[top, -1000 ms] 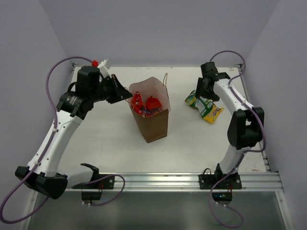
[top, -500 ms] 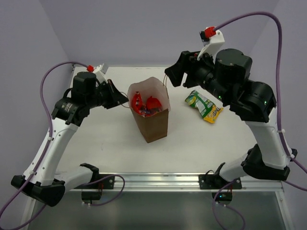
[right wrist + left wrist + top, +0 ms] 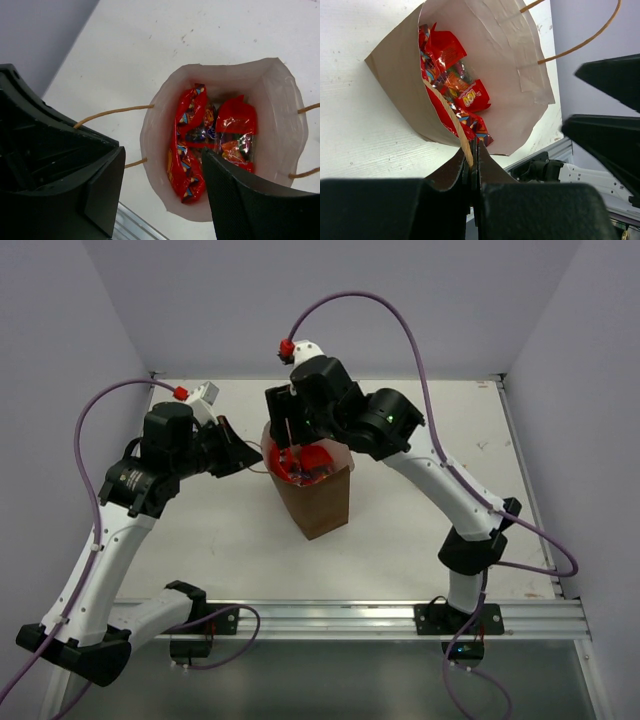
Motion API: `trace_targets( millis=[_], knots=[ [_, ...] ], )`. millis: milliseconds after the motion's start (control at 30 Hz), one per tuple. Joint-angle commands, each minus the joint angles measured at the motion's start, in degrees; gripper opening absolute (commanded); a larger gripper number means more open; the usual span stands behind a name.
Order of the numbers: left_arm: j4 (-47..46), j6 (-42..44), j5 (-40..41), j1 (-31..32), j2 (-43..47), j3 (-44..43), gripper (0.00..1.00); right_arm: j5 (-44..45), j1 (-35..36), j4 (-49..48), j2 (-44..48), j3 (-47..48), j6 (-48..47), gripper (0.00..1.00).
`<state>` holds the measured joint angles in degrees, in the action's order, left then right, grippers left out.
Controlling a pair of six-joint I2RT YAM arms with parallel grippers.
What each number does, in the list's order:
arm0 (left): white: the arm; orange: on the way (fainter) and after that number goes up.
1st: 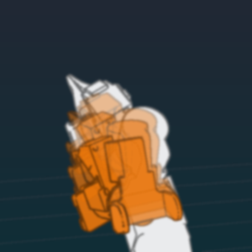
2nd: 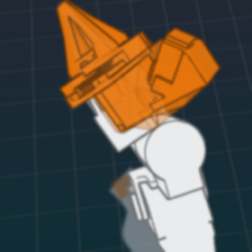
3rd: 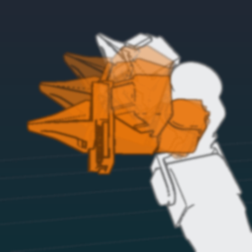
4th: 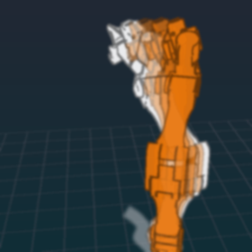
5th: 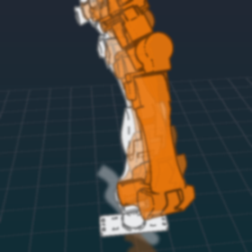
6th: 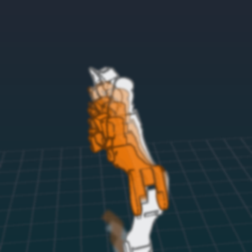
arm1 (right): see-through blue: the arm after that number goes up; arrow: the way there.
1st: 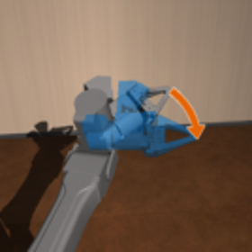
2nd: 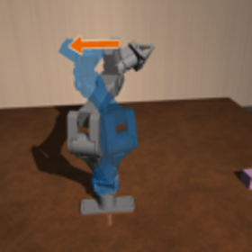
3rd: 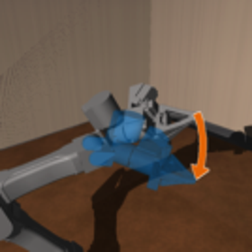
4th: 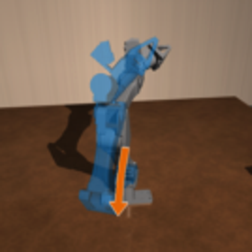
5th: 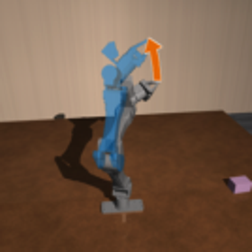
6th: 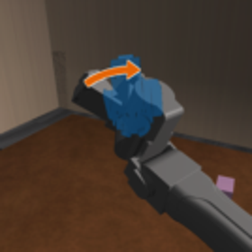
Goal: Take the snacks out of the paper bag
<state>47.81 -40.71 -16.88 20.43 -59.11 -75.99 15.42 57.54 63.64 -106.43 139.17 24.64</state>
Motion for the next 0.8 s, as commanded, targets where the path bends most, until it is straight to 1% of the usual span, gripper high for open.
trace_targets(
  millis=[0, 100, 233, 333, 400, 633, 767],
  knots=[
    [-0.18, 1.07, 0.1, 0.14, 1.19, -1.36, 0.01, 0.05, 0.03, -0.27, -1.22, 1.8, 1.2, 0.65],
    [0.53, 1.51, 0.36, 0.14, 1.1, -1.27, 0.01, -1.8, -0.06, -0.79, -4.04, 1.54, 1.63, 0.65],
    [0.27, 1.51, 0.1, 0.14, 1.02, -1.18, 0.01, 0.57, -0.67, -1.84, -7.38, -1.44, 1.64, 0.65],
    [0.26, 1.77, 0.01, 0.14, 0.75, -1.27, 0.01, 0.75, -1.81, -2.9, -8.61, -3.03, 0.67, 0.64],
    [0.35, 1.86, 0.1, 0.14, 0.4, -1.45, 0.01, 1.19, -2.95, -3.43, -9.23, -3.73, 0.15, 0.64],
    [-0.18, 1.51, -0.34, 0.14, -0.56, -1.53, 0.01, 0.93, -5.59, -7.29, -9.67, -10.93, -1.26, 0.63],
    [-0.44, 1.33, -0.52, 0.14, -1.27, -1.97, 0.01, -1.35, -6.03, -10.54, -9.5, -14.8, -2.23, 0.61]
  ],
)
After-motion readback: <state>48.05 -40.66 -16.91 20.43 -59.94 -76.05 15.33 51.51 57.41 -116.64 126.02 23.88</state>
